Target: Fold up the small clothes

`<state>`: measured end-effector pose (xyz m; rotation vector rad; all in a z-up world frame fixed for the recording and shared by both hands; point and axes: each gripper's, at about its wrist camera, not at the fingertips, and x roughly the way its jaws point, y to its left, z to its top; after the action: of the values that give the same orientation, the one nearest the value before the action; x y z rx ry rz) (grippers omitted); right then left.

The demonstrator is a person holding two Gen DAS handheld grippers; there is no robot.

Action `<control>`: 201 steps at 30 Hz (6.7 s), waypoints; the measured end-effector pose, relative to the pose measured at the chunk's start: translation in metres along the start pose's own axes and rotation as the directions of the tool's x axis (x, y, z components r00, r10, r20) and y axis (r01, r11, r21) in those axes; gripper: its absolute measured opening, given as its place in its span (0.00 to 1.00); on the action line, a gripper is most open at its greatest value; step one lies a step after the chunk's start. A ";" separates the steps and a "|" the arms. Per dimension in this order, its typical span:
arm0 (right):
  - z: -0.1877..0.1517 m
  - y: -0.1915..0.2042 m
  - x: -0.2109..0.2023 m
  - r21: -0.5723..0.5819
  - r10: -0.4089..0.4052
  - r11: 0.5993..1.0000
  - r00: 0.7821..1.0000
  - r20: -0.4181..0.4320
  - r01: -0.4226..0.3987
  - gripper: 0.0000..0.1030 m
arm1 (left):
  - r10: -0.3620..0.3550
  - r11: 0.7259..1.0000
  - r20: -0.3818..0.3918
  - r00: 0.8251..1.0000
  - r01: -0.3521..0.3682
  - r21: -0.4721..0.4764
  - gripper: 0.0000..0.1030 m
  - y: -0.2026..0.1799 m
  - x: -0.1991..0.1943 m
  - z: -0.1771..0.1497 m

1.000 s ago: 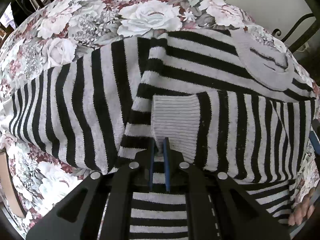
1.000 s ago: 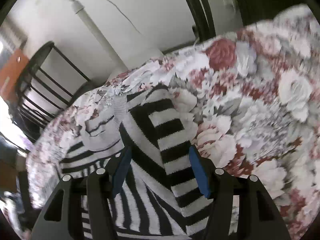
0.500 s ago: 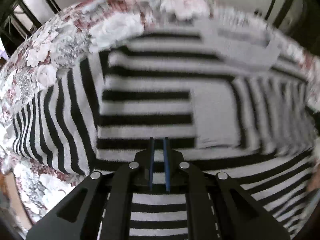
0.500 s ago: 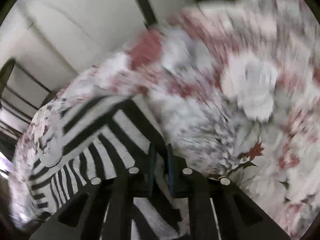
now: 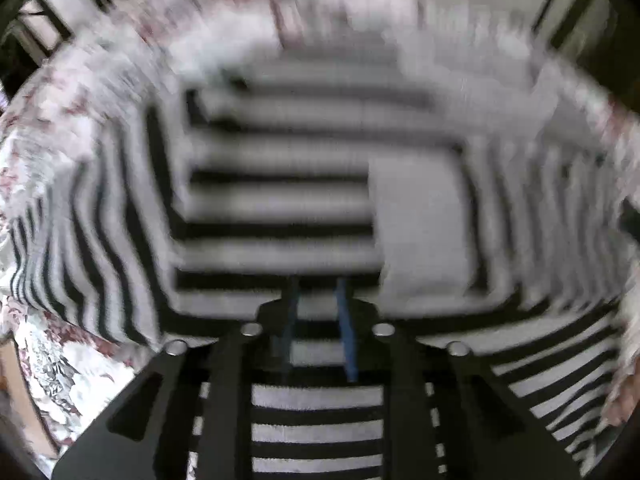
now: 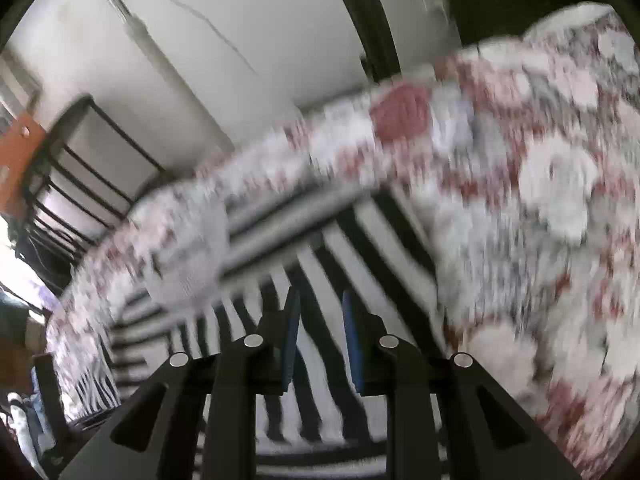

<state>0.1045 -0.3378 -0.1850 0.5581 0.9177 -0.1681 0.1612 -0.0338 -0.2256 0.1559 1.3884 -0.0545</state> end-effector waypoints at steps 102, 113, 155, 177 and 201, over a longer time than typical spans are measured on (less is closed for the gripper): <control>-0.079 0.037 -0.056 0.080 0.167 0.984 0.979 -0.118 -0.158 0.62 | -0.003 0.802 0.329 0.944 0.199 -0.563 0.10 0.218 -0.119 -0.022; -0.066 0.002 -0.064 0.249 0.234 0.946 0.968 -0.085 -0.207 0.62 | 0.076 0.990 0.396 0.915 -0.023 -0.137 0.10 0.011 -0.127 0.006; -0.070 0.020 0.033 0.311 0.315 0.914 0.939 -0.140 -0.260 0.50 | 0.274 0.947 0.088 0.958 -0.252 -0.198 0.92 0.115 -0.046 0.018; -0.037 -0.005 -0.010 0.273 0.073 0.960 0.997 -0.024 -0.064 0.38 | 0.255 0.960 0.131 0.958 -0.235 -0.155 0.92 0.085 -0.036 0.019; -0.052 0.034 -0.002 0.023 0.114 0.993 0.981 -0.159 -0.112 0.38 | 0.194 0.981 0.264 0.945 -0.183 -0.065 0.93 0.039 -0.050 0.015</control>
<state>0.0796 -0.2817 -0.1949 0.6419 1.0388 -0.0273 0.1721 -0.0006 -0.1709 0.2389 1.0966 0.1088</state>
